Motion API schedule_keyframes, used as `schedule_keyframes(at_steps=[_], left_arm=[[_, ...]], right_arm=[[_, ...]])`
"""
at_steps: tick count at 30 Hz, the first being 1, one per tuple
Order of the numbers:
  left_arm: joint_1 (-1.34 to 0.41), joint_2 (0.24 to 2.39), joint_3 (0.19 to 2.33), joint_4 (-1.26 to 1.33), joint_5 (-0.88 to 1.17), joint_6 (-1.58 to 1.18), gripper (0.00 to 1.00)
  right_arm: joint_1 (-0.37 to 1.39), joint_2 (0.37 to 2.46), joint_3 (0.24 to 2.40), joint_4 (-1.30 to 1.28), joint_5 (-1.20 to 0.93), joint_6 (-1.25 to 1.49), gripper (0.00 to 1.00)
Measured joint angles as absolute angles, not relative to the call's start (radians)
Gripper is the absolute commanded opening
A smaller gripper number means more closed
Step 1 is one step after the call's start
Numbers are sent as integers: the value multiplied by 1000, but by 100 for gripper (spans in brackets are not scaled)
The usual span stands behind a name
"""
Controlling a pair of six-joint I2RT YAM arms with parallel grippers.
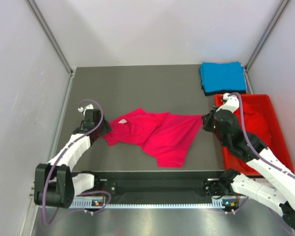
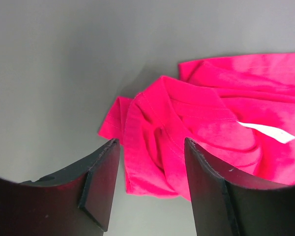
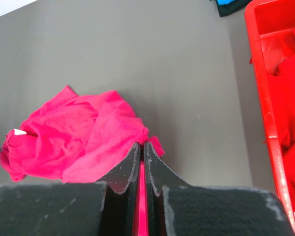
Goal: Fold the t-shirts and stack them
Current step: Flatten the tshirt out
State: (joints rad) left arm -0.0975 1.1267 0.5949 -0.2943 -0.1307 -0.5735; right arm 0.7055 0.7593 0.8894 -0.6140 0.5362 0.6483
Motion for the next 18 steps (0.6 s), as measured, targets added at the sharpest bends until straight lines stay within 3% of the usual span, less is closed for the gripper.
schedule_keyframes(at_steps=[8,14,15,17,18], left_arm=[[-97,1218,592,-263,-119,-580,55],[-97,1230,592,-245,-99,-602,28],[-97,1239,592,-239,-93,-604,22],[-97,1258,592,-238,-88,-610,1],[-97,1264,592,-242,-86,-617,0]], right_arm=[[695,729,851,-606,519,646,0],[684,718,849,-607,514,646,0],[684,718,847,-606,514,646,0],[684,719,844,-606,512,646,0],[683,720,844,-606,513,646,0]])
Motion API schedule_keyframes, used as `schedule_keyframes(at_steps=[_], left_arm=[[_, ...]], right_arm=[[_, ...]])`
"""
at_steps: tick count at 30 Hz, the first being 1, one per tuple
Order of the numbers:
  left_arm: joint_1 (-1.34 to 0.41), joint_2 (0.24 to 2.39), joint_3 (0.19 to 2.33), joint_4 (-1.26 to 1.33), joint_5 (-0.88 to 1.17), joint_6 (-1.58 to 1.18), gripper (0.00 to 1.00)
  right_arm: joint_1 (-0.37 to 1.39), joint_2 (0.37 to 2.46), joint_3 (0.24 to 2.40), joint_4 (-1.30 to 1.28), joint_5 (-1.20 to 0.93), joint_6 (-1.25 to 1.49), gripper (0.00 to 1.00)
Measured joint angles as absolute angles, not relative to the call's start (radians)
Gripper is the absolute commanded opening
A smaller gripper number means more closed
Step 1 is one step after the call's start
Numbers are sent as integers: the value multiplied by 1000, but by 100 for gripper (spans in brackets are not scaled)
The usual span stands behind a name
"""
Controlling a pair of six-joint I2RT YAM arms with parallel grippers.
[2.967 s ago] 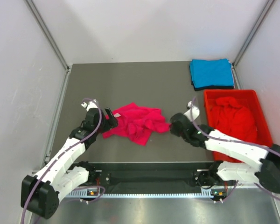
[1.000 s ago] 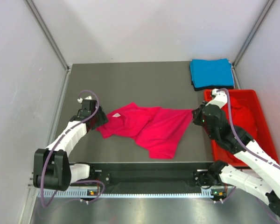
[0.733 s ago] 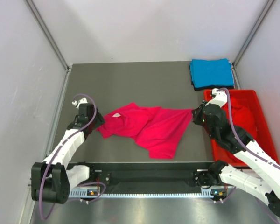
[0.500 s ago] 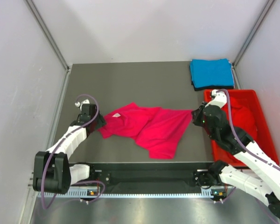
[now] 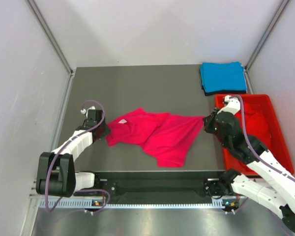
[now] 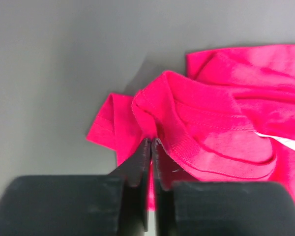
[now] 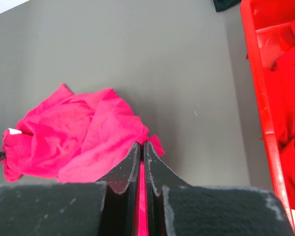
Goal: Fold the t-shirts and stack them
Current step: Flatten the tshirt out
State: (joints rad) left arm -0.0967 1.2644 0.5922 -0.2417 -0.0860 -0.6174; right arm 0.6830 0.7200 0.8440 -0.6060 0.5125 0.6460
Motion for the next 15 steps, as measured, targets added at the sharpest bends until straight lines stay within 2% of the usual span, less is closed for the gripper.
schedule_keyframes(at_steps=[4,7,10,14,15], left_arm=[[-96,1260,639,-305,-79,-638,0],[-96,1254,789,-376,-83,-654,0],[-96,1265,1052,-415,-99,-653,0],[-91,1340,1511,-444,-144,-618,0],[-88,1346,1552,-445,-149,-613,0]], right_arm=[[642,756,852,-588,516,646,0],[533,871,966,-583,505,614,0],[438,1062,1221,-546,488,551,0],[302,1262,1611,-521,401,495,0],[278,1286,1674,-513,389,488,0]])
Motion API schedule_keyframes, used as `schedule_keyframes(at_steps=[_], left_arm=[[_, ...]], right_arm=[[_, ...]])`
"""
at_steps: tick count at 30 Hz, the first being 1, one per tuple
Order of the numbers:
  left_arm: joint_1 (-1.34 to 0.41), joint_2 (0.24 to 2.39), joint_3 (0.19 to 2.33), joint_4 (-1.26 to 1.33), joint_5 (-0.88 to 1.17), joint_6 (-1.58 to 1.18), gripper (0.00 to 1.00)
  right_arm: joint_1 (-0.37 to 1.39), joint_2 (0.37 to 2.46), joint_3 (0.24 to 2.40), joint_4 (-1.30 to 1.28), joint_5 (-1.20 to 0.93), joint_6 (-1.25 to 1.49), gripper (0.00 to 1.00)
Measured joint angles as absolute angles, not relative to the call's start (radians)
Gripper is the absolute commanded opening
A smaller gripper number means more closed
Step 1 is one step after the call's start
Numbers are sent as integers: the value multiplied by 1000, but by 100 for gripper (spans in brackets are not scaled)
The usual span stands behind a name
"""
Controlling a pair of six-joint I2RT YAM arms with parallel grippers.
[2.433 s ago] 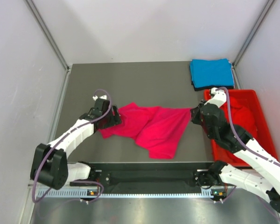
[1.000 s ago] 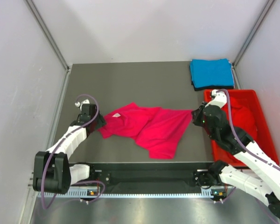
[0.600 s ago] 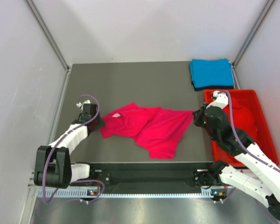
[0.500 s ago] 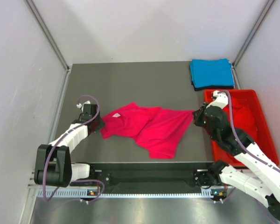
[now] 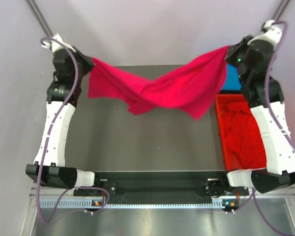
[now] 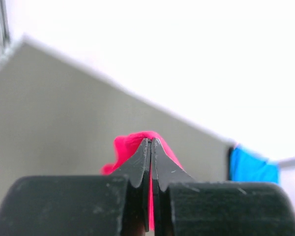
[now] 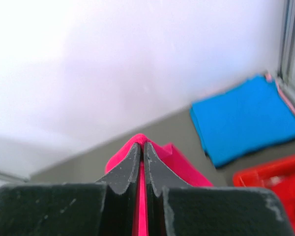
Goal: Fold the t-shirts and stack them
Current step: Flatten the tshirt out
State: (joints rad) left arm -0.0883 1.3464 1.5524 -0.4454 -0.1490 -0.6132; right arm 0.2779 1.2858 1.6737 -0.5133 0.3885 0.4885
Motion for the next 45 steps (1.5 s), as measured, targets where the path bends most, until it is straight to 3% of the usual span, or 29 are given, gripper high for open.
schedule_keyframes(at_steps=[4,8,13,19,20,23,26,27,32,37,45], left_arm=[[-73,1336,1697,-455,-183,-575,0],[-67,1303,1655,-482,-194,-551,0],[-66,1220,1411,-500,-145,-546,0],[-65,1010,975,-547,64,-612,0],[-66,963,904,-560,92,-629,5],[-66,860,760,-616,143,-682,45],[-66,821,728,-652,146,-707,58],[-66,826,735,-648,138,-706,63],[-66,1040,937,-602,115,-651,64],[-65,1448,1291,-469,199,-524,57],[-66,2089,1894,-365,429,-361,56]], right_arm=[[238,1283,1805,-506,339,460,0],[237,1193,1737,-509,291,445,0],[237,1059,1486,-549,203,446,0],[237,974,1103,-656,50,473,0],[237,974,1055,-673,27,474,0],[237,962,946,-718,-25,472,0],[237,932,880,-737,-70,463,0],[237,920,867,-738,-84,458,0],[237,864,823,-737,-139,437,0],[237,838,811,-719,-186,437,0],[237,877,812,-661,-247,414,0]])
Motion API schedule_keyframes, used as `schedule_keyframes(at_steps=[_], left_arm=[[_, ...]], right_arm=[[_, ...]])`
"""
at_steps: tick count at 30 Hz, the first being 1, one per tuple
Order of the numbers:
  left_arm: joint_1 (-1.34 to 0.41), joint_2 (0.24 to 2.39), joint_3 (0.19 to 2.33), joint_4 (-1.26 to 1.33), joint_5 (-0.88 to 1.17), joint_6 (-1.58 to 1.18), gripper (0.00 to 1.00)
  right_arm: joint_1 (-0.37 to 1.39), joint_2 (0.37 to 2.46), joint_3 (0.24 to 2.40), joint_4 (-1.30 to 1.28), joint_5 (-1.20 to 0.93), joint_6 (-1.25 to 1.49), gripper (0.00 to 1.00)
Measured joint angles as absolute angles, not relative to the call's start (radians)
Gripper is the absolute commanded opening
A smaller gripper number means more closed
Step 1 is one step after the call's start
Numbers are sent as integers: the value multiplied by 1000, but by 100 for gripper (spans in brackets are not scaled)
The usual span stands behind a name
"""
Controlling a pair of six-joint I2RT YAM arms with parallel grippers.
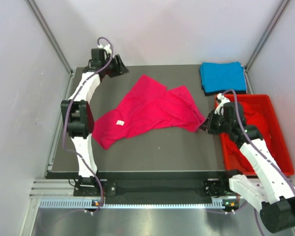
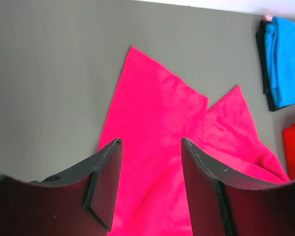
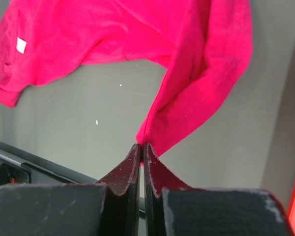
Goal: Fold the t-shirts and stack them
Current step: Flatten the tshirt out
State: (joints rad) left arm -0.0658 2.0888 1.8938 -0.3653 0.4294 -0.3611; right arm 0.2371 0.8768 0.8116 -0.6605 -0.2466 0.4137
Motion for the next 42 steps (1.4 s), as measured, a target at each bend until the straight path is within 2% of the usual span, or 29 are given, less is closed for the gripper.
schedule_keyframes(at_steps=[6,11,16,19,20,22,23,25,26,27,30,33,36,40,42], left_arm=[[-69,2344,2094,-367,533,-300,56],[-91,2426,2096,-397,529,-258,57],[-122,2420,2020,-419,489,-202,59],[-132,2391,1948,-408,495,-184,59],[-132,2372,1915,-407,498,-179,58],[-134,2343,1867,-402,500,-173,56],[-137,2327,1842,-402,501,-170,54],[-138,2296,1789,-405,497,-160,42],[-138,2290,1777,-406,497,-162,36],[-139,2278,1757,-408,492,-160,21],[-139,2257,1719,-432,476,-159,1],[-139,2230,1694,-463,440,-159,0],[-139,2172,1625,-495,385,-168,0],[-109,2067,1497,-528,311,-211,0],[-64,2003,1418,-540,285,-234,0]], right_arm=[[237,909,816,-651,-248,378,0],[237,927,846,-648,-237,356,0],[237,934,854,-637,-226,348,0],[237,934,854,-643,-212,348,6],[237,934,853,-648,-207,350,17],[237,934,851,-673,-191,352,28],[237,934,851,-692,-183,352,36],[237,933,851,-730,-165,356,46],[237,929,851,-749,-152,360,48],[237,923,851,-764,-139,362,50],[237,891,851,-794,-104,368,53],[237,883,851,-794,-74,370,52],[237,931,851,-777,-49,368,48],[237,1073,859,-741,-9,366,43],[237,1148,879,-739,13,366,44]])
